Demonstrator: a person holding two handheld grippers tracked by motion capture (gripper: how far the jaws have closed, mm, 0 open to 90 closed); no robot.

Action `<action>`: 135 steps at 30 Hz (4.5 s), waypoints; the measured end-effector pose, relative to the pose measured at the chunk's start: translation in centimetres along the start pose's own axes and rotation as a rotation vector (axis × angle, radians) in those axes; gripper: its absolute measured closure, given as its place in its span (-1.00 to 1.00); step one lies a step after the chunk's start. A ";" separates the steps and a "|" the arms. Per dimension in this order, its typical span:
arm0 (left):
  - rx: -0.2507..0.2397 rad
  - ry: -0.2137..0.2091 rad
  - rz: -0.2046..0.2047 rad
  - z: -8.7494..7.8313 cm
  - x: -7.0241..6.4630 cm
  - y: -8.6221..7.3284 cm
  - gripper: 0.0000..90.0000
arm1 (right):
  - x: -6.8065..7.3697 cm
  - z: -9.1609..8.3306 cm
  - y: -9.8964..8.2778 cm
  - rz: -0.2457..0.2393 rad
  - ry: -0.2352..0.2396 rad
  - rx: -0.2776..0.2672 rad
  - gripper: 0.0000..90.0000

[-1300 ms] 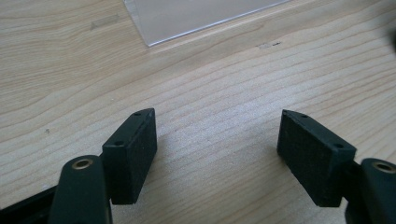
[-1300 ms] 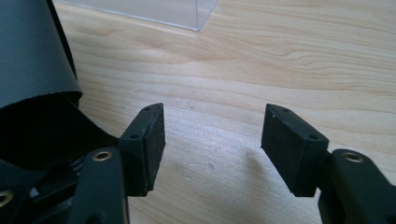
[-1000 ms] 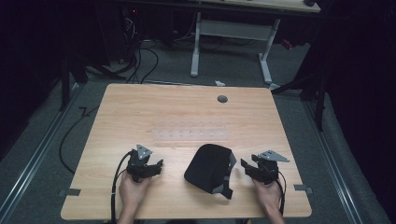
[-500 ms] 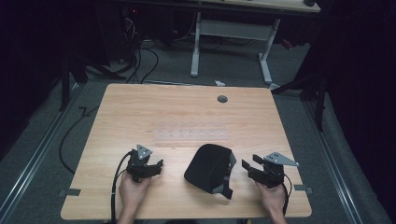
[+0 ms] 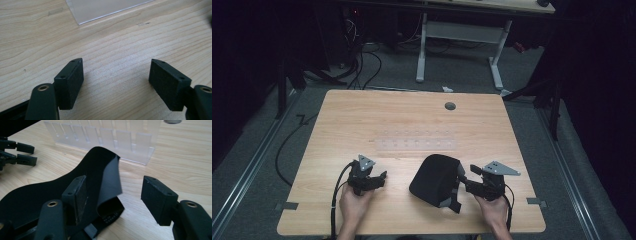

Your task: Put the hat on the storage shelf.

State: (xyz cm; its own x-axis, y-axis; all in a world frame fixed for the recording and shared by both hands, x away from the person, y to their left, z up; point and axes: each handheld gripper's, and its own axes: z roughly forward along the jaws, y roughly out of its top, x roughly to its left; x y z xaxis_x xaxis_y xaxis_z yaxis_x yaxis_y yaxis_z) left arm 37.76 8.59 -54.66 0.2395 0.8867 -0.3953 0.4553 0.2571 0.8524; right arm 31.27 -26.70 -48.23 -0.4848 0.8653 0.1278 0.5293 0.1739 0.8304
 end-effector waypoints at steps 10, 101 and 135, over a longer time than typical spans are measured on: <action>0.000 0.000 -0.001 0.0 0.0 0.0 -0.38 | -0.3 2.8 0.8 0.028 0.052 0.074 -0.32; 0.008 -0.416 0.185 -6.5 -6.9 1.3 -0.50 | 2.3 1.1 4.1 0.127 0.301 0.052 0.91; 0.032 -0.418 0.316 -6.0 -9.1 0.9 0.31 | 4.9 1.8 5.2 0.092 0.287 0.114 0.90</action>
State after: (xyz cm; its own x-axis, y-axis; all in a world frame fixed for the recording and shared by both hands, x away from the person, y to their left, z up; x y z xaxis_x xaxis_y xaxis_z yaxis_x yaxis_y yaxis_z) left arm 30.92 3.09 -48.24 0.6882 0.6884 -0.2292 0.3302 -0.0158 0.9438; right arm 32.91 -20.71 -44.29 -0.5992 0.7147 0.3609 0.6470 0.1667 0.7440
